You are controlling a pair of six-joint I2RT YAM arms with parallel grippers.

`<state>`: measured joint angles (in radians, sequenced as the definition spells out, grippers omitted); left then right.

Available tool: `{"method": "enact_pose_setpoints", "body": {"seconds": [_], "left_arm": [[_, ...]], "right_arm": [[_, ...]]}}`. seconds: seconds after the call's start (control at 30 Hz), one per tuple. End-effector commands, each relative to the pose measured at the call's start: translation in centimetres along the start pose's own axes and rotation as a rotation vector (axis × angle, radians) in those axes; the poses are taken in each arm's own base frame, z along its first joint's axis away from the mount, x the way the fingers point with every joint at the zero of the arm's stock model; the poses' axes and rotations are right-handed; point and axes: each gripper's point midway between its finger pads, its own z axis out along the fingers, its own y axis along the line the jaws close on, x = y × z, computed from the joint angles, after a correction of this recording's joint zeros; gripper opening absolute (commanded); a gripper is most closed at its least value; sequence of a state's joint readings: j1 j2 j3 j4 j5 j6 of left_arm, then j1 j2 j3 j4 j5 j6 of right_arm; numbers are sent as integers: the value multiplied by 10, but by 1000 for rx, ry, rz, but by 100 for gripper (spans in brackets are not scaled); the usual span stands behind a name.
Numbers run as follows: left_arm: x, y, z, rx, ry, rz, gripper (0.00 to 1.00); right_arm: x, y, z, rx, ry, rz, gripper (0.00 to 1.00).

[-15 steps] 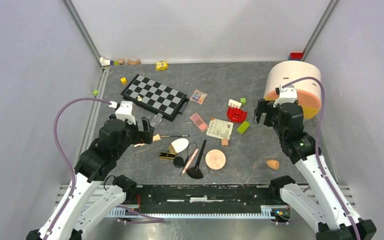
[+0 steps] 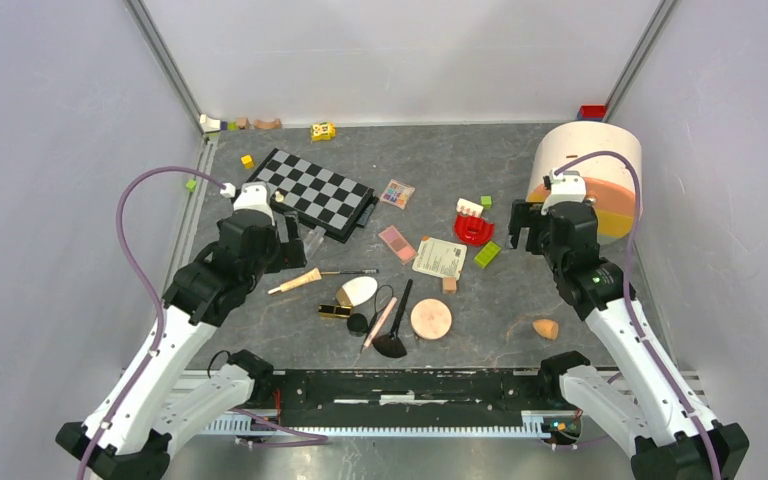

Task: Organize the makeup
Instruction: Move the storage box to the center of the board.

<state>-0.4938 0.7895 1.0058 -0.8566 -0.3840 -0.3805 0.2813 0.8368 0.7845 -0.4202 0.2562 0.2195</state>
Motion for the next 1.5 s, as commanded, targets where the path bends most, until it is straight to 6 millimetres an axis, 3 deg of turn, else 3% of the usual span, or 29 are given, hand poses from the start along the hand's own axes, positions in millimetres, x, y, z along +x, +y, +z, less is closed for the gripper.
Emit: {"method": "enact_pose_setpoints", "body": {"seconds": [0.0, 0.13, 0.33, 0.47, 0.7, 0.9, 1.07, 1.2, 1.33, 1.47], "left_arm": [[-8, 9, -7, -60, -22, -89, 100], [-7, -8, -9, 50, -16, -61, 100], [2, 3, -6, 9, -50, -88, 100], [-4, 9, -11, 0, -106, -99, 100], [-15, 11, -5, -28, -153, -109, 100], [-8, 12, -3, -34, -119, -90, 100], [-5, 15, -8, -29, -130, -90, 100], [-3, 10, -5, -8, -116, -79, 100], [1, 4, 0, 7, -82, -60, 100], [1, 2, 1, 16, -76, -55, 100]], "right_arm": [[0, -11, -3, 53, 2, -27, 97], [3, -25, -6, 126, 25, -42, 97], [2, -61, -19, 347, 52, -22, 98], [-13, -72, -24, 415, 77, -42, 98], [-54, -85, -24, 440, 99, -51, 98], [-119, -95, -31, 419, 28, -5, 98], [-150, -116, -15, 400, 3, 81, 98], [-150, -148, 6, 422, 5, 183, 98], [-134, -183, 25, 425, -4, 288, 98], [-114, -200, 41, 373, 2, 377, 98]]}}
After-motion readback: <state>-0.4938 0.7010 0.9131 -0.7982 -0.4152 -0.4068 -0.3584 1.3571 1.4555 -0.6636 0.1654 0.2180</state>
